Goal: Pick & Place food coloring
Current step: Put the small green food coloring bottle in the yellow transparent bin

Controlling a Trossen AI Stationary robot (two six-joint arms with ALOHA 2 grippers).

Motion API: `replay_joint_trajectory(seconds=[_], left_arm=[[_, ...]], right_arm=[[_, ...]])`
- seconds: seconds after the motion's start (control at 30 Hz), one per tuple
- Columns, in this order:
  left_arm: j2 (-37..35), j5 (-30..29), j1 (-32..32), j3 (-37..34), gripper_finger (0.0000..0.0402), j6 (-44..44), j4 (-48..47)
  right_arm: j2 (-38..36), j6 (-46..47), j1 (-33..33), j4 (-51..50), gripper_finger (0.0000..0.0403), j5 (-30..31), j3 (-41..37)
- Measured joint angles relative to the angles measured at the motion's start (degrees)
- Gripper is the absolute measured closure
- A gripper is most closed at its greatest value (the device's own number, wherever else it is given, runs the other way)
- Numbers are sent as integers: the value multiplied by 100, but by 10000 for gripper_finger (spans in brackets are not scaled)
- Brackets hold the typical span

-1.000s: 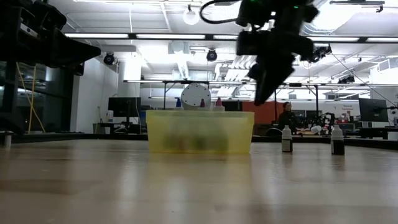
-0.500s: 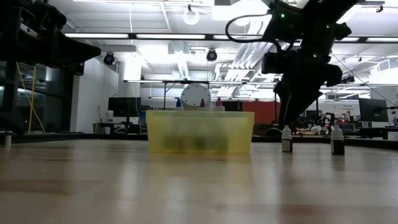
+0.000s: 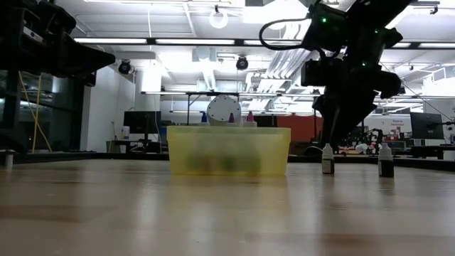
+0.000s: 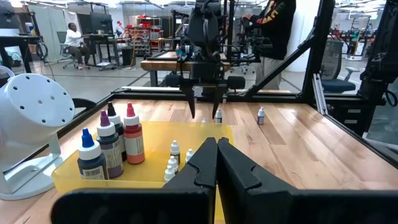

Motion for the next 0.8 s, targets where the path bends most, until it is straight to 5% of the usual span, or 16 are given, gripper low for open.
replay_joint_trajectory(seconds=[0.8], left_arm=[[-1, 1, 1, 0, 401, 0, -1]], right_arm=[[175, -177, 184, 482, 192, 4, -264]])
